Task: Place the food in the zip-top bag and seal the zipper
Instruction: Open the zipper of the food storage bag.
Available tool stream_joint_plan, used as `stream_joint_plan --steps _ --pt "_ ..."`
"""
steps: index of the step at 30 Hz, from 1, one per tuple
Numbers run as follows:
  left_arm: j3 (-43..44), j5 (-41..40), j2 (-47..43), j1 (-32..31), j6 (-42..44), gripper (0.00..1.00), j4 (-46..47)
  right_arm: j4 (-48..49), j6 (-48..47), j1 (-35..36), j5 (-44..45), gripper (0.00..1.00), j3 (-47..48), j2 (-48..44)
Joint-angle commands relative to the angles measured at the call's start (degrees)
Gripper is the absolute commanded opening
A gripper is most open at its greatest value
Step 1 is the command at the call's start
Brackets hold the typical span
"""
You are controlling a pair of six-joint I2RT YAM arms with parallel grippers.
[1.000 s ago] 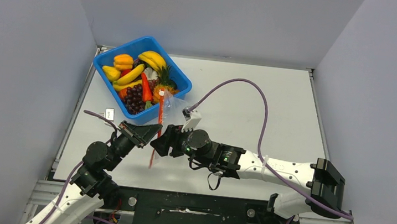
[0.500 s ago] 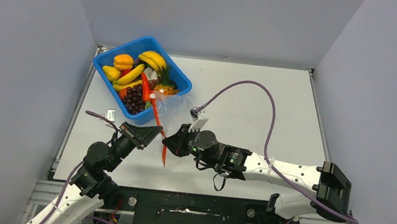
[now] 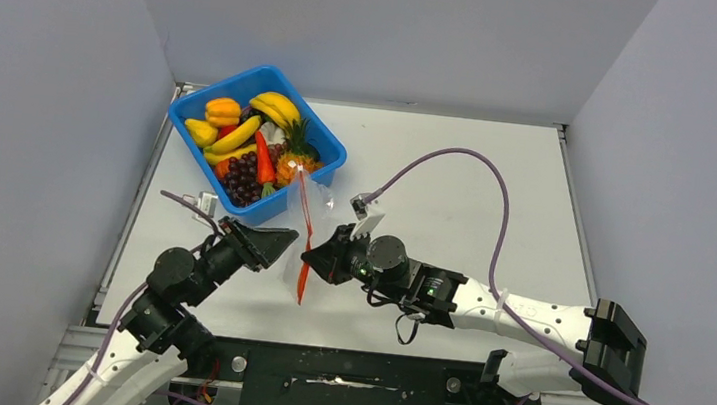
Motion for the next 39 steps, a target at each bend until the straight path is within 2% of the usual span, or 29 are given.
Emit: stream_joint_plan --steps 1,9,20,35,39 --pt "1.7 6.5 2.8 -0.1 3.1 0.37 5.5 5.2 -1.9 0.2 -2.5 0.00 0.4 -1.2" --pt "1.6 6.2 6.9 0.0 4.5 0.38 7.9 5.9 -2.3 0.7 -5.5 0.00 0.8 -0.2" --pt "1.4 -3.0 4.2 -0.1 5.4 0.30 7.1 5.3 -2.4 1.4 -5.9 0.00 1.1 0.8" --pt "3.6 -5.4 6.1 -0.1 10.7 0.33 4.8 3.8 -2.6 2.0 -5.7 0.00 2.8 2.0" --pt "3.8 -5.5 6.5 0.0 11.6 0.27 3.7 3.6 -2.5 2.0 -5.2 0.00 2.6 1.7"
